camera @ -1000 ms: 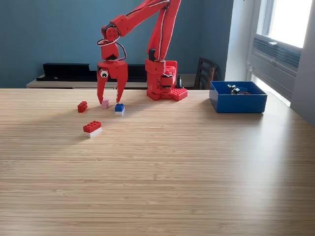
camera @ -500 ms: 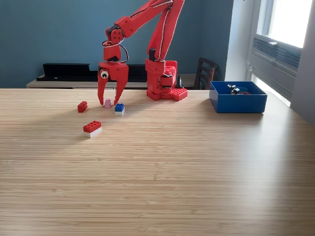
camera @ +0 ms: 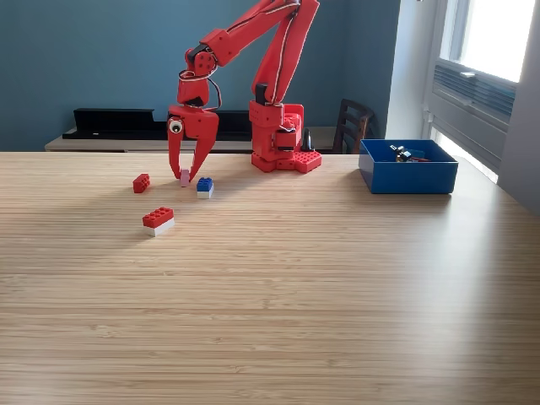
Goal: Grasp a lego block and put it in the bin.
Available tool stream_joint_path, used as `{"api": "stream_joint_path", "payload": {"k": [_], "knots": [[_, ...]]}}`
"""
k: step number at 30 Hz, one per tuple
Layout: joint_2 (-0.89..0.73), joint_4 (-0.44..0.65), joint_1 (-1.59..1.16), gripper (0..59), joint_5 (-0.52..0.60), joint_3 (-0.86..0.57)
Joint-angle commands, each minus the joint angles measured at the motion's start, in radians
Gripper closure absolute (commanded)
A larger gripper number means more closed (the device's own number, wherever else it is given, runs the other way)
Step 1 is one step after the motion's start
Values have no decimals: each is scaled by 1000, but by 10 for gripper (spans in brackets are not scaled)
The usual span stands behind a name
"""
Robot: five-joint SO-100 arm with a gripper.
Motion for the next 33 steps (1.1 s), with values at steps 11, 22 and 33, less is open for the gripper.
{"api": "stream_joint_path", "payload": {"k": [11,22,33], "knots": [[-8,460,-206,586,37,-632],[-8,857,-882,586,71,-965],[-26,864,-1750,586,183,-894]]}}
